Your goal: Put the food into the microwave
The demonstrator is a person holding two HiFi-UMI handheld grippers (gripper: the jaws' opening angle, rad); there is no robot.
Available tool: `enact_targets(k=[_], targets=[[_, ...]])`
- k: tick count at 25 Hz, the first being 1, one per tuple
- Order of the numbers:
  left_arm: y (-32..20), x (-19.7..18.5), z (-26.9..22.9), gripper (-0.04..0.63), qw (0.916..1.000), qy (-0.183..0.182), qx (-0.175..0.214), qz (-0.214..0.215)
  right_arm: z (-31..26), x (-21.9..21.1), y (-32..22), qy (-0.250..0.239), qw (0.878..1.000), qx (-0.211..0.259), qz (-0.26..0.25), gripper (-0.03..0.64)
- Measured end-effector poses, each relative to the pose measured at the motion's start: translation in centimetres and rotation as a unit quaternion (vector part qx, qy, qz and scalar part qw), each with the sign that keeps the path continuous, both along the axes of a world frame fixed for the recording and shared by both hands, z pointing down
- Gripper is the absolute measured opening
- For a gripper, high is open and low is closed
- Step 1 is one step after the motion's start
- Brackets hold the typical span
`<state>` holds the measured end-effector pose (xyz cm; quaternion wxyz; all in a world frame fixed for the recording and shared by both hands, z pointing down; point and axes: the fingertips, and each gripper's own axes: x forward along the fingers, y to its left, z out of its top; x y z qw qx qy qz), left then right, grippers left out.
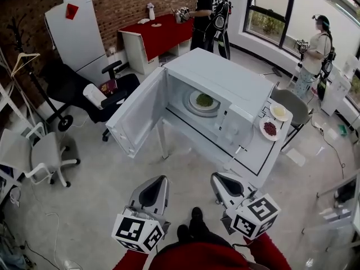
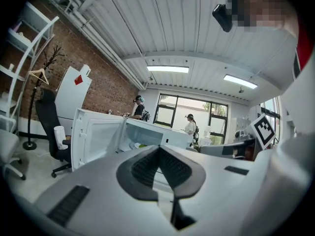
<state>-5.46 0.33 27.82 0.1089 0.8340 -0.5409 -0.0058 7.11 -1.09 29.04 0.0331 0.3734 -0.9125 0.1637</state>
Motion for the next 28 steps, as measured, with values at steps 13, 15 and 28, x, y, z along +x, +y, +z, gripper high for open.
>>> enact_targets(k=[13,15,28], targets=[[2.4,-0.7,-0.6,0.009,0.9995,0.027,0.019,0.004,0.3,0.6,1.5,-0.01,1.0,0.022,0.006,0.014],[2.6,-0.7,-0.8,0.009,0.9993,0.03,0.024,0.003,0.0,0.6,1.5,-0.016,0.999,0.028,0.005,0.014],[3.1,-1.1,-1.0,0.009,0.9991,0.023,0.034,0.007,0.1,0.5,1.7,-0.002,0.999,0.04,0.01,0.014]])
